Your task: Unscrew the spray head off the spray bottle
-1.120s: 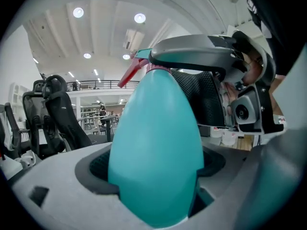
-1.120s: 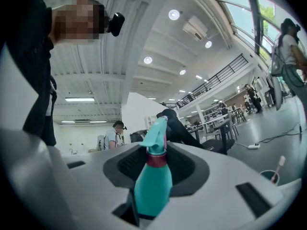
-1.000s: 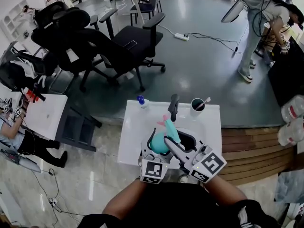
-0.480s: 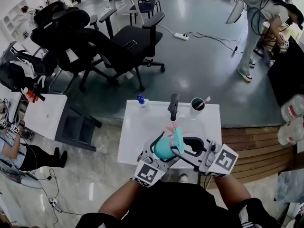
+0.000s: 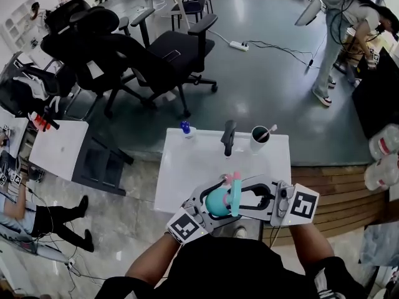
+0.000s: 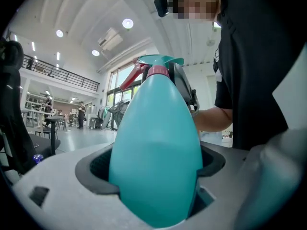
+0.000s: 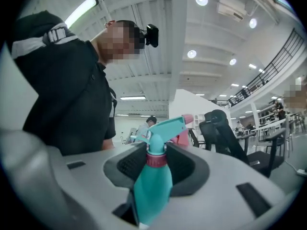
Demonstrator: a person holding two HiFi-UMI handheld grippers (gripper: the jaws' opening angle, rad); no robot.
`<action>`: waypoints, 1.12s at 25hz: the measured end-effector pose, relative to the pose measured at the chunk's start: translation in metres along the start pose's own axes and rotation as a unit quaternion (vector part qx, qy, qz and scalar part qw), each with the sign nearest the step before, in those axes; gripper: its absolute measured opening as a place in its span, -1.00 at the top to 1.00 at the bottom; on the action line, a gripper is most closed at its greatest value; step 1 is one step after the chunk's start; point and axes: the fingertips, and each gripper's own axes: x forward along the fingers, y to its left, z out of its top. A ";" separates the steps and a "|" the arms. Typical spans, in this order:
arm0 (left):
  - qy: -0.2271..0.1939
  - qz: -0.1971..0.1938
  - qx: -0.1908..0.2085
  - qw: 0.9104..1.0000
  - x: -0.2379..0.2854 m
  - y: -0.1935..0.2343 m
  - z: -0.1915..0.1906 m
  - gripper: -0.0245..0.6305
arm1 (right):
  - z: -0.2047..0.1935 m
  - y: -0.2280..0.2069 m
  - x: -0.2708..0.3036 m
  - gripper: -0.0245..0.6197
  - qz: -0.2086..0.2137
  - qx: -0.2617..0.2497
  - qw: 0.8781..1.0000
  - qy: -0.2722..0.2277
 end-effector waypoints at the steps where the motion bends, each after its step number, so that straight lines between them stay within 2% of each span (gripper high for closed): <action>1: 0.007 0.010 0.010 1.000 0.000 0.005 -0.005 -0.49 | 0.000 -0.003 0.001 0.50 -0.014 0.003 1.000 -0.006; 2: 0.014 0.026 0.016 0.999 0.000 0.011 -0.010 -0.49 | -0.001 -0.008 0.002 0.47 -0.031 0.007 0.999 -0.013; 3: 0.021 0.048 0.018 0.998 0.000 0.019 -0.014 -0.49 | -0.001 -0.013 0.002 0.35 -0.052 0.011 0.998 -0.022; 5: 0.037 0.104 0.013 0.994 -0.002 0.037 -0.022 -0.49 | -0.003 -0.030 -0.001 0.32 -0.109 0.020 0.993 -0.043; 9: 0.073 0.212 0.007 0.974 -0.007 0.072 -0.039 -0.49 | -0.028 -0.054 -0.016 0.34 -0.220 0.069 0.972 -0.038; 11: 0.088 0.243 0.023 0.966 -0.007 0.081 -0.043 -0.49 | -0.035 -0.061 -0.019 0.35 -0.251 0.087 0.963 -0.033; 14: 0.102 0.266 0.038 0.958 -0.004 0.086 -0.051 -0.49 | -0.042 -0.070 -0.020 0.37 -0.275 0.108 0.955 -0.029; 17: 0.109 0.268 0.036 0.957 0.001 0.086 -0.056 -0.49 | -0.044 -0.076 -0.021 0.42 -0.291 0.122 0.948 -0.029; 19: 0.106 0.266 0.040 0.957 0.003 0.087 -0.049 -0.49 | -0.044 -0.080 -0.023 0.51 -0.302 0.126 0.945 -0.029; 21: 0.103 0.259 0.036 0.960 0.004 0.087 -0.047 -0.49 | -0.043 -0.082 -0.022 0.52 -0.303 0.124 0.945 -0.026; 24: 0.078 0.220 0.016 0.972 0.005 0.078 -0.042 -0.49 | -0.037 -0.075 -0.018 0.53 -0.277 0.106 0.955 -0.021; 28: 0.040 0.141 0.016 0.989 0.006 0.059 -0.029 -0.49 | -0.024 -0.057 -0.011 0.54 -0.198 0.048 0.979 -0.009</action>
